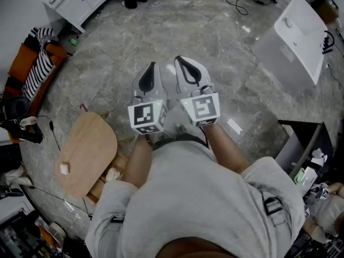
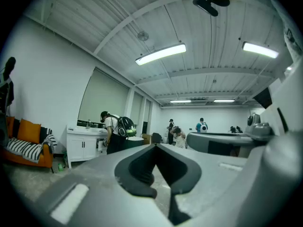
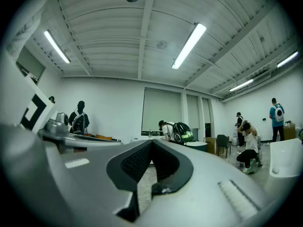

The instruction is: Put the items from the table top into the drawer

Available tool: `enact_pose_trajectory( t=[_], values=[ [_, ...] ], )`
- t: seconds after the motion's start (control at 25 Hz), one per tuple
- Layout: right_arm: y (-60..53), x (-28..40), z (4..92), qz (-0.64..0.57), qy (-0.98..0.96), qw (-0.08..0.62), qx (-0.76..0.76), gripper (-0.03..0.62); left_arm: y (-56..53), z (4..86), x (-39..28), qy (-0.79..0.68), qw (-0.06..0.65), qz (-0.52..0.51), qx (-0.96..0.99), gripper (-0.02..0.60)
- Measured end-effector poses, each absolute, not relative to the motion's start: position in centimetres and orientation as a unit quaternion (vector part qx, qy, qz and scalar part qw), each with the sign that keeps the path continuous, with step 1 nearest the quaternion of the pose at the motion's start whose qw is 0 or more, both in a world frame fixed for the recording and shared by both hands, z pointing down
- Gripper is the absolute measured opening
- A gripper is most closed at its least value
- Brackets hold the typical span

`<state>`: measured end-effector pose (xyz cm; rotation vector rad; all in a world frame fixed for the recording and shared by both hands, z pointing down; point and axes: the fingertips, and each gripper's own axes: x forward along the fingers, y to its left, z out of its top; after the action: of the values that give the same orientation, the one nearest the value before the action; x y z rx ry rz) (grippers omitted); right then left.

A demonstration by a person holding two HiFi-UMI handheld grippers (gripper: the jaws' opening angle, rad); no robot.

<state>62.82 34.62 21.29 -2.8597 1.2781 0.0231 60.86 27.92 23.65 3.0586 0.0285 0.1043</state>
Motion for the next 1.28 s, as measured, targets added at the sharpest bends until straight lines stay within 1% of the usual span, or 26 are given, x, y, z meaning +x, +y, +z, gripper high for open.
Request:
enact_pose_trajectory(
  t=[0.24, 0.4, 0.52, 0.64, 0.8, 0.92, 1.28],
  values=[
    [31.6, 62.2, 21.7, 0.009, 0.445, 0.007, -0.895, 0.006, 25.9, 24.2, 59.7, -0.023, 0.037, 0.04, 0.998, 0.02],
    [27.7, 60.3, 22.2, 0.005, 0.514, 0.01, -0.858, 0.006, 22.6, 24.5, 56.9, -0.1, 0.038, 0.044, 0.993, 0.02],
    [24.2, 57.9, 22.3, 0.007, 0.567, 0.032, -0.823, 0.006, 19.4, 25.0, 54.5, -0.154, 0.037, 0.049, 0.986, 0.02],
    [20.1, 54.6, 22.7, 0.0, 0.629, 0.05, -0.776, 0.008, 15.9, 25.4, 51.2, -0.218, 0.037, 0.052, 0.974, 0.02],
    [14.3, 49.7, 23.9, -0.005, 0.704, 0.034, -0.71, 0.008, 11.2, 26.5, 45.7, -0.304, 0.038, 0.061, 0.95, 0.02],
    [10.6, 46.0, 24.6, -0.012, 0.739, 0.036, -0.673, 0.008, 8.3, 27.0, 41.5, -0.347, 0.034, 0.066, 0.935, 0.02],
    [4.4, 34.7, 24.9, 0.002, 0.826, 0.045, -0.561, 0.008, 3.5, 27.2, 29.1, -0.467, 0.029, 0.055, 0.882, 0.02]
  ],
)
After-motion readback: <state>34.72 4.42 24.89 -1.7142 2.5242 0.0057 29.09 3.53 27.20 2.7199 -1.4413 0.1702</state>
